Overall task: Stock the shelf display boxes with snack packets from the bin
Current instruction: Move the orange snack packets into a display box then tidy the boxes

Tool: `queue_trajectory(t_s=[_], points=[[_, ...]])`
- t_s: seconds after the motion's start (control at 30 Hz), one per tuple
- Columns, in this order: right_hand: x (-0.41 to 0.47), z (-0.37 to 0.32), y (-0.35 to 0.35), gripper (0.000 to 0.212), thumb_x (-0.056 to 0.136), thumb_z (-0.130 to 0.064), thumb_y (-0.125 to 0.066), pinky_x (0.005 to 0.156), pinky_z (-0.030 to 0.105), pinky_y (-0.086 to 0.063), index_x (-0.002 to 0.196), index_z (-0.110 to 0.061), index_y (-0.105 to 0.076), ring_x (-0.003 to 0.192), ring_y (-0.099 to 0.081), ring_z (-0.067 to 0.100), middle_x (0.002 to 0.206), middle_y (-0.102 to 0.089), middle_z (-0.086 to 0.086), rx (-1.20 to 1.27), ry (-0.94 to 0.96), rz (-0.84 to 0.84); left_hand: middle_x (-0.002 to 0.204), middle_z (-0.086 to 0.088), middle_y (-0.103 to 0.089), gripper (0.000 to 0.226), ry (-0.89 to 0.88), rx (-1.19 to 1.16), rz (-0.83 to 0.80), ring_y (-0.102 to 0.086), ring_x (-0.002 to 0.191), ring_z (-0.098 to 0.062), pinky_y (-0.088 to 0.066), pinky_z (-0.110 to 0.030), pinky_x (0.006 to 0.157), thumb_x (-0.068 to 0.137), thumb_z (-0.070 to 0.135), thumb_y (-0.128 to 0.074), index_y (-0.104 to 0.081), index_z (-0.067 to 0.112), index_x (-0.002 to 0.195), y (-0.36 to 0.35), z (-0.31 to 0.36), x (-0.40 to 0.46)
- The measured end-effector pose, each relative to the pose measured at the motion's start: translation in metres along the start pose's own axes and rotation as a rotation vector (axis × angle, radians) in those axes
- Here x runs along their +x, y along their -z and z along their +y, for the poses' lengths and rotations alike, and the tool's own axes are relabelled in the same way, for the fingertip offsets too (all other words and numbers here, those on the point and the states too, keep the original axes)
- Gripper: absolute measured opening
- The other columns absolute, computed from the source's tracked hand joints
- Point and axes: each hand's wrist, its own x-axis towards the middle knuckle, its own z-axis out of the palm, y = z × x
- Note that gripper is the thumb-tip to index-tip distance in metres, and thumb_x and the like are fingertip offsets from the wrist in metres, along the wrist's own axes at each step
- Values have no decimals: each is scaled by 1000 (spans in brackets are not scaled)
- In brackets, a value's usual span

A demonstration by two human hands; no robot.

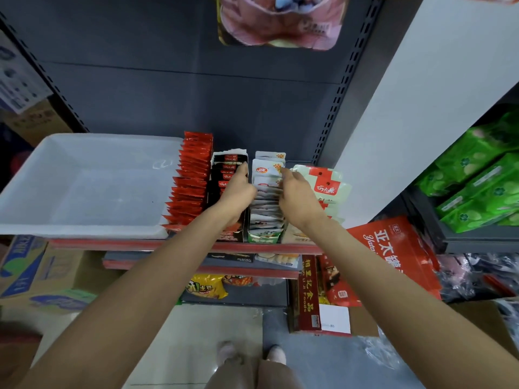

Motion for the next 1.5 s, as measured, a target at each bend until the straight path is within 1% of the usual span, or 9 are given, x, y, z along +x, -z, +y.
queue_trajectory(t_s=[0.17,0.27,0.4,0.6,0.8,0.97,1.2,1.33,1.5], points=[[26,-14,2,38,93,-1,-38,88,35,-39,130,9,-38,117,-48,38,127,-48,26,-98,-74,-127,131,0,-48,60,-15,37,10,-49,104,-3,-41,-23,92,85,-19,-33,-38,7,139,-10,-9,5],[30,-12,-6,37,91,1,-40,96,35,-39,127,5,-44,119,-45,35,132,-42,21,-169,3,-110,142,-11,-44,48,-93,325,36,-44,128,-18,-34,-26,105,94,-4,-39,-37,5,141,1,-10,12],[47,5,-3,46,88,3,-44,102,39,-40,134,0,-40,124,-42,33,136,-43,17,-260,55,-134,146,-8,-35,49,-195,687,-52,-30,135,-21,-22,-26,109,96,4,-40,-32,8,144,14,-14,22],[47,14,-2,44,86,5,-39,95,32,-40,123,-9,-59,117,-50,30,127,-52,16,-237,133,-300,107,-2,-41,35,-203,736,-91,-35,117,-20,-29,-32,104,99,12,-38,-54,13,130,22,-20,25],[55,24,18,44,88,5,-43,101,35,-40,129,-7,-53,120,-47,29,126,-50,13,-174,196,-12,122,-5,-59,32,-277,839,-264,-50,116,-17,-37,-28,99,101,22,-39,-60,14,123,25,-18,18],[84,16,13,42,91,-7,-50,95,39,-44,133,-6,-43,121,-45,31,130,-42,13,-345,95,-150,114,-3,-67,29,-211,797,-250,-61,102,-17,-48,-34,92,97,25,-50,-61,16,122,29,-9,26],[90,15,2,21,87,-1,-54,79,34,-43,105,-6,-64,109,-49,29,114,-52,12,-458,148,-38,125,-10,-54,55,-193,619,-91,-54,111,-19,-44,-29,92,87,26,-66,-41,8,133,25,-15,28],[73,21,0,17,88,-3,-49,68,30,-37,95,-15,-58,93,-60,35,101,-63,13,-441,177,-90,136,-10,-37,78,-200,585,-8,-47,117,-19,-39,-26,96,79,30,-75,-31,7,139,27,-21,25],[80,18,6,39,98,-26,-45,90,37,-42,136,-19,-46,114,-53,35,127,-57,16,-344,167,-311,146,-5,-27,84,-189,697,-138,-31,135,-20,-26,-24,104,86,34,-65,-16,12,150,24,-25,28]])
